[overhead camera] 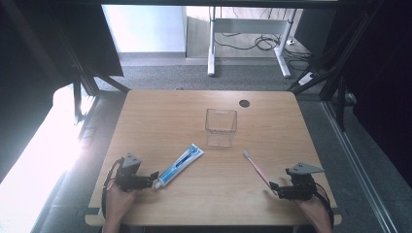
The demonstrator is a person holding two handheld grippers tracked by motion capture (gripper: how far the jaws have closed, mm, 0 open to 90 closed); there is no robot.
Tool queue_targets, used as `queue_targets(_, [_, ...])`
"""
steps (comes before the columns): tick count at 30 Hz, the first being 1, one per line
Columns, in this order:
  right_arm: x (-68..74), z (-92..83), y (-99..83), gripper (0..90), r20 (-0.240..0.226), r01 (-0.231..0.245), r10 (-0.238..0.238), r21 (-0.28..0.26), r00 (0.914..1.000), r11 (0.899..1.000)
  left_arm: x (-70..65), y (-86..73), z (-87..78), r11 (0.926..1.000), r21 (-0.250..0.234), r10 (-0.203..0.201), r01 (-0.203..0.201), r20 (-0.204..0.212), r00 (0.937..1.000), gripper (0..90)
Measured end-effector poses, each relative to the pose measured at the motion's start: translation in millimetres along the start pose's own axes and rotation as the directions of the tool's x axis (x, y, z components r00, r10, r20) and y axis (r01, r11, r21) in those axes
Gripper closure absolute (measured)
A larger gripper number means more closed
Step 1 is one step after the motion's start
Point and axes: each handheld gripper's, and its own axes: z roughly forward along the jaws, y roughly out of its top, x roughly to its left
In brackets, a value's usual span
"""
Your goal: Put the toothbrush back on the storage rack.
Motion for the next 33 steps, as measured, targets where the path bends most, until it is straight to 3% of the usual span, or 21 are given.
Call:
queue_targets(10, [-1.2,-1.9,6.3,15.4,-0.002,-0.027,0.028,0.061,0.9996,0.998,1.0,-1.0,0.5,1.0000,0.003,-0.003,0.003,0.003,1.0000,13.6])
queue_targets(15, [-2.7,-1.0,10.5,25.6,-0.014,-0.045,0.047,0.108,0.9988,0.993,1.8,-2.1,0.0,0.9999,0.003,-0.011,0.011,0.003,0.9999,13.6])
queue_targets(19, [-1.3,1.4,13.8,31.6,-0.021,-0.028,0.031,0.133,0.9993,0.991,1.3,-2.4,-0.1,0.9997,-0.001,-0.023,0.023,0.003,0.9997,13.6])
queue_targets(27, [2.6,7.2,28.4,52.0,-0.082,0.040,-0.023,0.223,0.9964,0.974,0.5,-2.6,0.2,0.9998,-0.001,-0.018,0.018,0.003,0.9998,13.8])
queue_targets(33, [4.1,10.1,36.0,57.3,-0.105,0.067,-0.040,0.262,0.9936,0.963,0.9,-2.6,0.3,0.9999,-0.001,-0.011,0.011,0.005,0.9999,13.9])
